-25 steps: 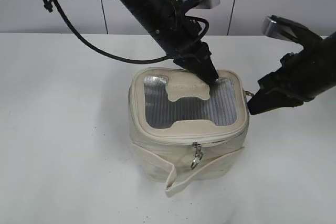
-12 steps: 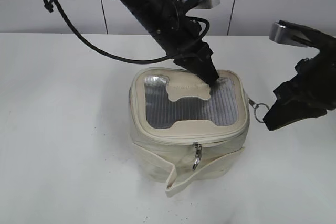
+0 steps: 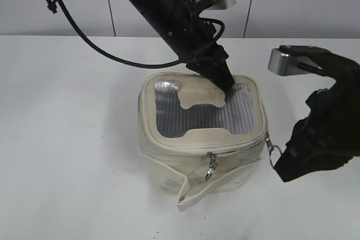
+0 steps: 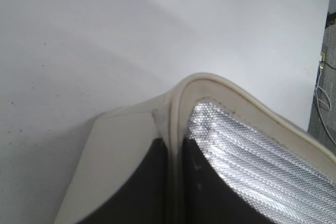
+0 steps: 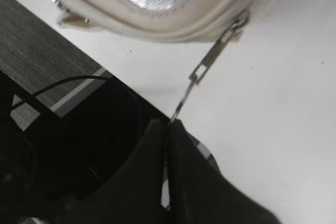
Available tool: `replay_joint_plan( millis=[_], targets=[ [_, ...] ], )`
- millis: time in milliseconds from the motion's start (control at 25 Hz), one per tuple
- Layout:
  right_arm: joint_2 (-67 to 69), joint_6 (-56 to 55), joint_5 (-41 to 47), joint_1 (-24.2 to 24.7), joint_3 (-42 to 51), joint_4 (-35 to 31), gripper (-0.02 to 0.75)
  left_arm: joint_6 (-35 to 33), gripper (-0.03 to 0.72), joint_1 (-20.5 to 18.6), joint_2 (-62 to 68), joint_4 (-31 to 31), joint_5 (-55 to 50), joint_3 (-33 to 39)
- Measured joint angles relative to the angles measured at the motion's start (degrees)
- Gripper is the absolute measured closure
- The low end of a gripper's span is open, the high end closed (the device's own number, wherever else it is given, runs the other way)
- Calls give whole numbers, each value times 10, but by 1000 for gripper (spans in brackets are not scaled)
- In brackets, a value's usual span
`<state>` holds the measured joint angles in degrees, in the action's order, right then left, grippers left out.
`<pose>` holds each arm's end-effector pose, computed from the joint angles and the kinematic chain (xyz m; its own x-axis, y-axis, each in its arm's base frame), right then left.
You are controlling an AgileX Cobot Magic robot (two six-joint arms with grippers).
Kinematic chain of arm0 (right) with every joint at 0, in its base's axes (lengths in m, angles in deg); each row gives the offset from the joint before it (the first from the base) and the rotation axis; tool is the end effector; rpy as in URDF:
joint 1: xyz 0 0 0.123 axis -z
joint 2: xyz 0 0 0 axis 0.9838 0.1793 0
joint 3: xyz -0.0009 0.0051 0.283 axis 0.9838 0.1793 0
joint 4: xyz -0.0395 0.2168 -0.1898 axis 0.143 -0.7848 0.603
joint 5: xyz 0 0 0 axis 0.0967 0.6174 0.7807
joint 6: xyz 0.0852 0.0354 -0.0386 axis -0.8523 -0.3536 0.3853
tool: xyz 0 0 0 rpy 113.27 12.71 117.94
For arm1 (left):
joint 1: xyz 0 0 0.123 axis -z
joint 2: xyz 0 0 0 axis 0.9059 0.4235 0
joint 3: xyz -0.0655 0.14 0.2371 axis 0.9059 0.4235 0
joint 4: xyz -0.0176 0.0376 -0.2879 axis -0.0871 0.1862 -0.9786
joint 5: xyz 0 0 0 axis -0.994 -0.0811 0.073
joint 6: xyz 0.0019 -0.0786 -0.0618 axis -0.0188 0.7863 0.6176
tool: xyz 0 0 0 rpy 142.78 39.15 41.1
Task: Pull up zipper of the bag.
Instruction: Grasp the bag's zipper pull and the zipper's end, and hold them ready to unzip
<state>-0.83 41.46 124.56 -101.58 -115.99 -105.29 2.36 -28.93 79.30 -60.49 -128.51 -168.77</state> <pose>0.2407 0.1383 0.2038 -0.8535 -0.4744 -0.2157 -0.5212 0.7767 0.3538 0.3839 -0.3511 0.1974 -0.4989 0.7179 -0.4855 0.8556 0.3186 -0.4080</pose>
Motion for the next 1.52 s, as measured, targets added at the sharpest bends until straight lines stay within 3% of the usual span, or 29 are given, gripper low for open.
replay_joint_plan(
  millis=[160,480,680,880,1080,1200,1400,1520],
  targets=[
    [-12,-25,-3,-63,6,-11,733,0,644,0,0,0,2,0],
    [22,-31,-88,-174,-15,-66,733,0,645,1,0,-1,-2,0],
    [46,-28,-101,-192,-26,-81,733,0,646,1,0,-2,-5,0],
    [49,13,-114,-192,-26,-140,733,0,646,2,0,-3,-13,0],
    [49,0,-114,-192,-26,-134,722,-1,646,3,0,-4,-14,1],
    [49,-68,-105,-197,-27,-93,594,-1,646,3,0,-4,-9,1],
    [41,-190,-88,-198,-42,35,192,6,576,4,-6,6,-7,1],
    [14,-211,-85,-198,-48,103,107,33,471,5,-29,52,-5,2]
  ],
)
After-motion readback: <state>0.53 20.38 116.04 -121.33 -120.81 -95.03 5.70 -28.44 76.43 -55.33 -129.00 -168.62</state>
